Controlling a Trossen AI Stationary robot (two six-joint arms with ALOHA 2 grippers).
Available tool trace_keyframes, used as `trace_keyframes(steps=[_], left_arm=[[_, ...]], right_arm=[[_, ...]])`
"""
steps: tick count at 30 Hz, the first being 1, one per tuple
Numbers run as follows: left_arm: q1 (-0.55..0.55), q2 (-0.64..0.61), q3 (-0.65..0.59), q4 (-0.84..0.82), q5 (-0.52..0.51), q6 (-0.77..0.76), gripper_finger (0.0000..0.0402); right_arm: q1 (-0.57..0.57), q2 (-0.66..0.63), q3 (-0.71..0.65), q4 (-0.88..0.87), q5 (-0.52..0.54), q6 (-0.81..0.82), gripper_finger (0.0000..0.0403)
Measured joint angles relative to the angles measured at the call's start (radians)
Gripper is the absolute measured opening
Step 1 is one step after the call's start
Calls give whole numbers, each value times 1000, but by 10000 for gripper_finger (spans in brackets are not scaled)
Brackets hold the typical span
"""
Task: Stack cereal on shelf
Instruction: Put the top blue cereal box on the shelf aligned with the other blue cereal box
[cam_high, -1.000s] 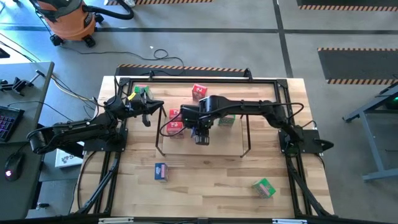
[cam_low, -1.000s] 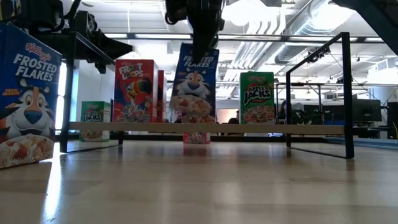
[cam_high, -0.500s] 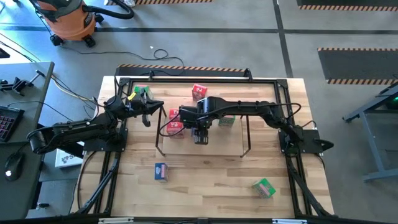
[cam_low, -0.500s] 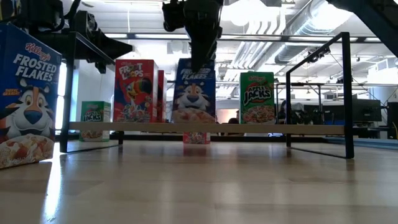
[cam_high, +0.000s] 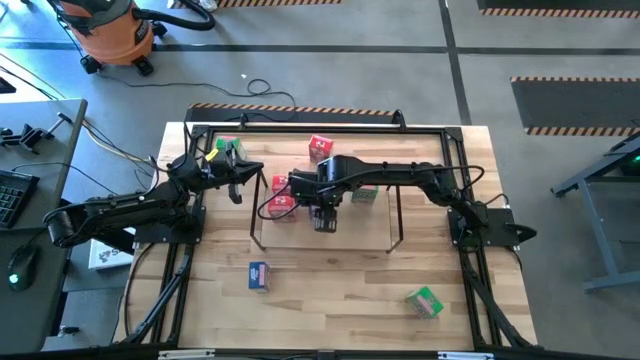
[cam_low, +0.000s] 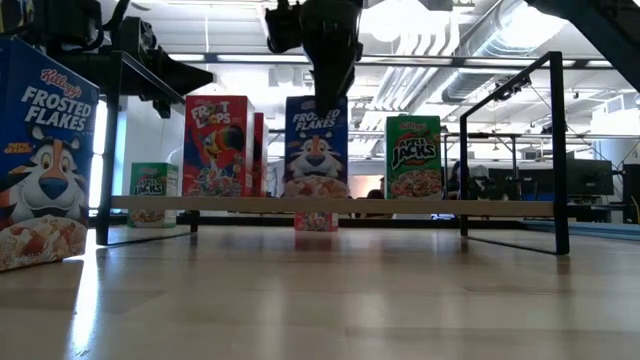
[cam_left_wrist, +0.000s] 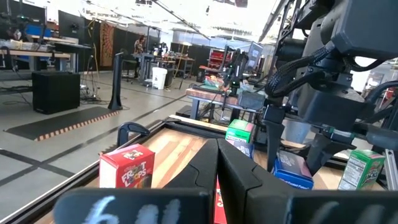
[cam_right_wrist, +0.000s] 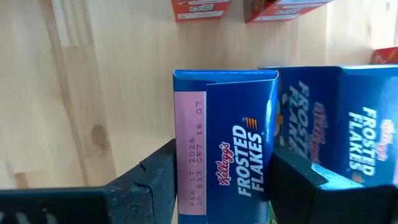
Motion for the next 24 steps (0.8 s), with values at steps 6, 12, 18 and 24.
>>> trace_keyframes(steps=[6,12,18,24], left_arm=[[0,0,0,0,0,0,0],[0,0,0,0,0,-1,0],[0,0,0,0,0,-1,0],[0,0,0,0,0,-1,0]], right_arm=[[0,0,0,-4,17,-4,188],[0,0,0,2,41,-12,189],[0,0,0,13,59,-25,189],[1,0,0,14,55,-32,189]])
